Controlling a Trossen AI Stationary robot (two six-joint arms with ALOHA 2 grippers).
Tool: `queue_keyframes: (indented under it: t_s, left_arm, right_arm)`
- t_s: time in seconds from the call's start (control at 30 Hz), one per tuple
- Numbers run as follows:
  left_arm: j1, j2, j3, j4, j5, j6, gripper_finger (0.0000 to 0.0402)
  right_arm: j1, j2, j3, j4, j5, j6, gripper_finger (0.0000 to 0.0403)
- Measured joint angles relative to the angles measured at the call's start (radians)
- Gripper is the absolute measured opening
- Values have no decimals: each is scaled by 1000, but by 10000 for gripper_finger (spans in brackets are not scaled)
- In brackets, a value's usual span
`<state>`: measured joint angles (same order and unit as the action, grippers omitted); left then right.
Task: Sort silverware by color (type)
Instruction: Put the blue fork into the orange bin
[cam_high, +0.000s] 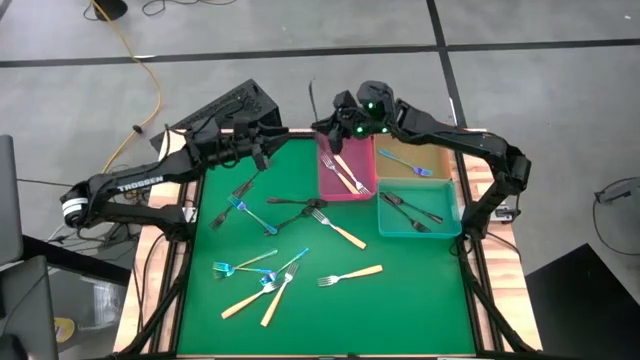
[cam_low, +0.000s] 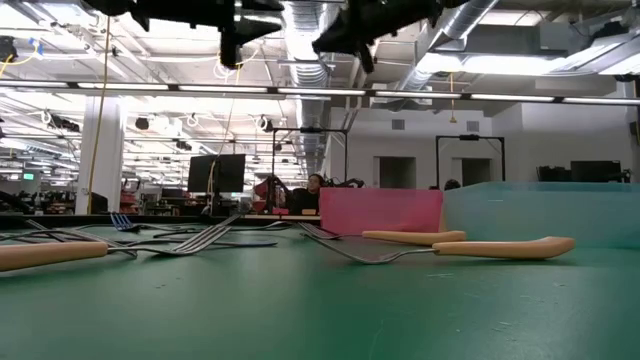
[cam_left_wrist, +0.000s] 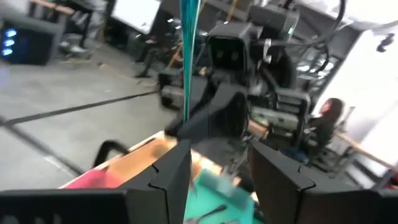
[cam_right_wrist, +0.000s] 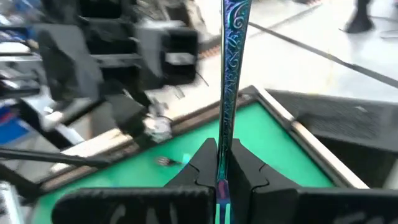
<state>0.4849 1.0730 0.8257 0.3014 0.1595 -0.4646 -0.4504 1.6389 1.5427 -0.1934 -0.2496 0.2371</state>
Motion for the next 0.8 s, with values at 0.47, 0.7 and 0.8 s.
queue_keyframes:
  t_s: [0.47, 0.7, 0.8]
  left_arm:
    - [1, -33, 0, -370, -97, -17, 144]
    - [1, -32, 0, -423, -144, -18, 144]
    - [1, -32, 0, -427, -146, -18, 144]
  right_arm:
    - [-158, 0, 27, -534, 259, -249, 35]
    - [-252, -1, -10, -668, 339, -364, 35]
    - [-307, 1, -67, -691, 339, -372, 35]
